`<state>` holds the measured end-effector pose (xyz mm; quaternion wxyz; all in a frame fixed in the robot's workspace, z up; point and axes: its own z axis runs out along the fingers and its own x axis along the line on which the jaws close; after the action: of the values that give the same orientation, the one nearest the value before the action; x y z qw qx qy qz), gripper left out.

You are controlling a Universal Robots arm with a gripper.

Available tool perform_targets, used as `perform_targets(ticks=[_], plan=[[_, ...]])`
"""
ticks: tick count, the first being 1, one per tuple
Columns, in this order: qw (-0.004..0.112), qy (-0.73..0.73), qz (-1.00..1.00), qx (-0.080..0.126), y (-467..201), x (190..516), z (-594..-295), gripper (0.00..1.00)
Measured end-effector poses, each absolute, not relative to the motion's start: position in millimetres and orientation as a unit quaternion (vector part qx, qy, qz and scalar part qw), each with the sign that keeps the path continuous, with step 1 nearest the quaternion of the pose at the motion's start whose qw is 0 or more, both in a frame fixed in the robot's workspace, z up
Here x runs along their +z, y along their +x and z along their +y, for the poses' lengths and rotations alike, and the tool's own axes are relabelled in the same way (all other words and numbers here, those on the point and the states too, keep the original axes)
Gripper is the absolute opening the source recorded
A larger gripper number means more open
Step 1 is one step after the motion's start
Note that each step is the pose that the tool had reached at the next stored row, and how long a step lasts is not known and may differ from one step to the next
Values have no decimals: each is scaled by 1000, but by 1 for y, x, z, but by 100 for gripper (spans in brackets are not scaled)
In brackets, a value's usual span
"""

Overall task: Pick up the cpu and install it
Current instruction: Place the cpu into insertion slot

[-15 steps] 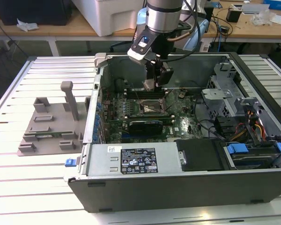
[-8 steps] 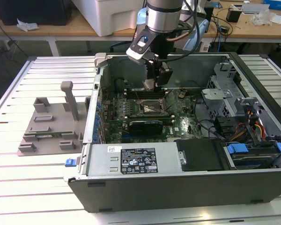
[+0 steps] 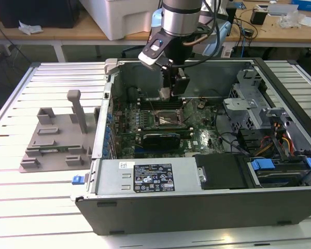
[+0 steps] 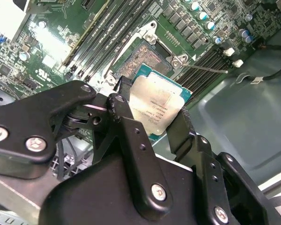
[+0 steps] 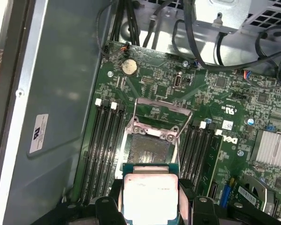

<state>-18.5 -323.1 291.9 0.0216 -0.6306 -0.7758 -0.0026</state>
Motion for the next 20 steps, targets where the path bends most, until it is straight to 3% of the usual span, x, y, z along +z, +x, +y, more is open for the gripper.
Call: perform_targets(ticks=[20], plan=[[21, -680, -732, -3, -18, 292, -323, 55]])
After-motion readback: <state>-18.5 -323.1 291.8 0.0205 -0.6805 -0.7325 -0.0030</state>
